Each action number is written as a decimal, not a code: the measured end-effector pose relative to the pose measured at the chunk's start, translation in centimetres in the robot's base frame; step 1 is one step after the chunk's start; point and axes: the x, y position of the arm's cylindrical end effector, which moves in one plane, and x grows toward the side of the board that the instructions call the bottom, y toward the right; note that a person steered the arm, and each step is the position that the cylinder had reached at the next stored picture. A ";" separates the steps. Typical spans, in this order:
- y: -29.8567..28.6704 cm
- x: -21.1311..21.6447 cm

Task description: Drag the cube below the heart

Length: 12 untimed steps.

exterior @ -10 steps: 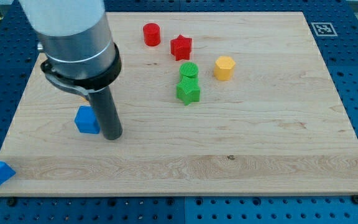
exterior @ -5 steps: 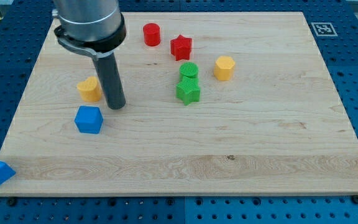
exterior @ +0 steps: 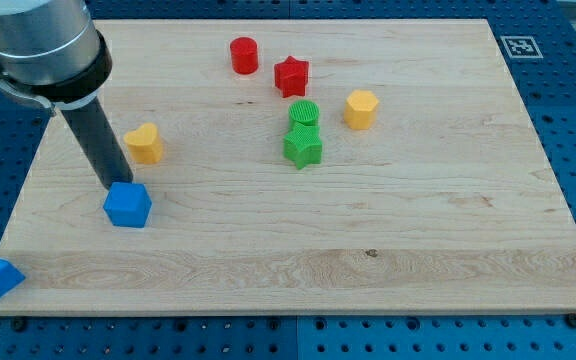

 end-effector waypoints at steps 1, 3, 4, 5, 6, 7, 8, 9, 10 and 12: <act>1.0 0.0; 5.7 0.0; 6.5 0.0; 6.5 0.0; 5.4 0.0; 3.1 0.0; 0.9 1.0; 0.3 3.8; 0.2 6.1; 0.2 5.2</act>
